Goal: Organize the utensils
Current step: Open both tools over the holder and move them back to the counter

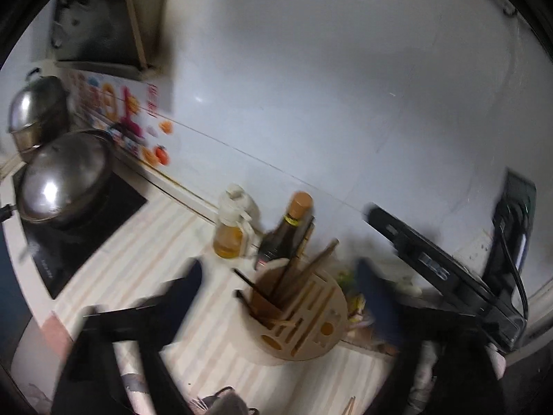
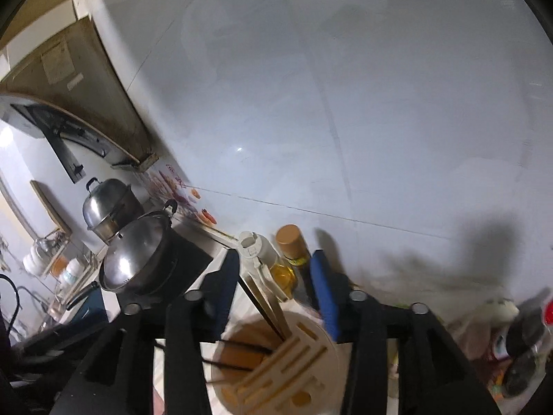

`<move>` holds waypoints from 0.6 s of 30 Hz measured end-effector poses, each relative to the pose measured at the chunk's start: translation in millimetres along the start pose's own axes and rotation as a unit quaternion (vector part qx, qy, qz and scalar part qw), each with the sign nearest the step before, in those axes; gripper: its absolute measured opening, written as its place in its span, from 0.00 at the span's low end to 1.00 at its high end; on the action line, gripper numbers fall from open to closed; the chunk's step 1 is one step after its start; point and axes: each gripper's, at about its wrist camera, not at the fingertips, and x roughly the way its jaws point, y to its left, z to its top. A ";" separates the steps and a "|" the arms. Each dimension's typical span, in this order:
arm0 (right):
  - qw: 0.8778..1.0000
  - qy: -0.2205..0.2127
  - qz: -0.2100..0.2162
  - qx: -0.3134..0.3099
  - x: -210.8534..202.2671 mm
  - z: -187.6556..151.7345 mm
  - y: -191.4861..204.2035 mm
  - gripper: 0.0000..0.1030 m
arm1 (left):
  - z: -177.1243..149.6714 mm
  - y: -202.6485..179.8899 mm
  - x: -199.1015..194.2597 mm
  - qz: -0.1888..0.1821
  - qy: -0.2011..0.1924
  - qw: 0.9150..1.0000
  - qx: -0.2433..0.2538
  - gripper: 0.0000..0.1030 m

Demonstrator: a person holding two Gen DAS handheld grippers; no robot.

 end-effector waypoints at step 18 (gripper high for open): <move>0.983 0.085 -0.137 0.090 -96.9 -145.6 -91.8 0.92 | -124.0 -4.6 21.1 0.079 0.063 0.993 0.063 1.00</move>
